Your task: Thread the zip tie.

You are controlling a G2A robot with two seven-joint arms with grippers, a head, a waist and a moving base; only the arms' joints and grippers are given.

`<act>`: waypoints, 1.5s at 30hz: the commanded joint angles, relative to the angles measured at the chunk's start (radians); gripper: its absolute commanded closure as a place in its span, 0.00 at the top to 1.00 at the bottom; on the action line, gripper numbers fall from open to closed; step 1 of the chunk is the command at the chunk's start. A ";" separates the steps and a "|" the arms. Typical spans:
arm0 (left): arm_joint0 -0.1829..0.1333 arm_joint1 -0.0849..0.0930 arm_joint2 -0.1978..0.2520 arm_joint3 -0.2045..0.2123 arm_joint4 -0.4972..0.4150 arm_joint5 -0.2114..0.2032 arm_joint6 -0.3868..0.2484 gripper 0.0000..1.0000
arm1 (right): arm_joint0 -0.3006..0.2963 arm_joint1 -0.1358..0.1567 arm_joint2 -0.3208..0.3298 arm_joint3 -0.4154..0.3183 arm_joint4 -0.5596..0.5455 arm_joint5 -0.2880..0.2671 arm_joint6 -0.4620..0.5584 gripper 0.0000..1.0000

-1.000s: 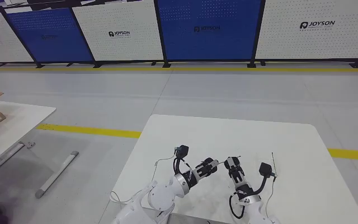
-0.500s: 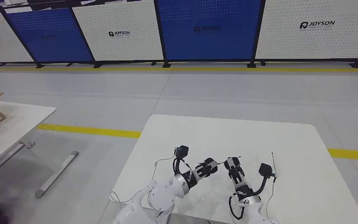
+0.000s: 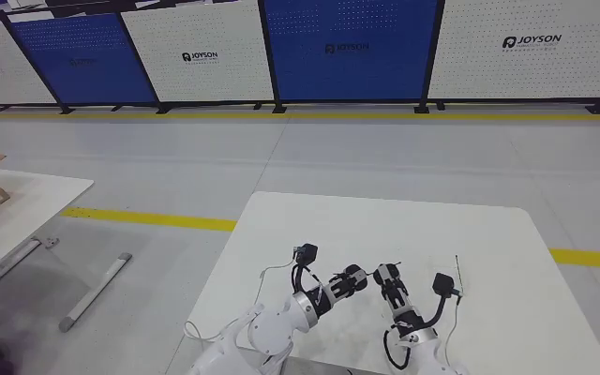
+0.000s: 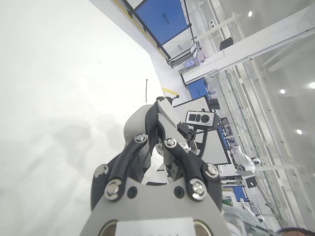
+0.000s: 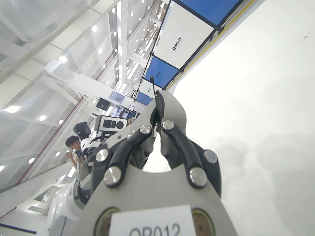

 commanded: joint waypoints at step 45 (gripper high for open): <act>0.007 0.004 -0.015 0.001 -0.021 -0.023 -0.016 0.00 | 0.000 -0.002 0.001 0.002 -0.040 0.032 -0.002 0.00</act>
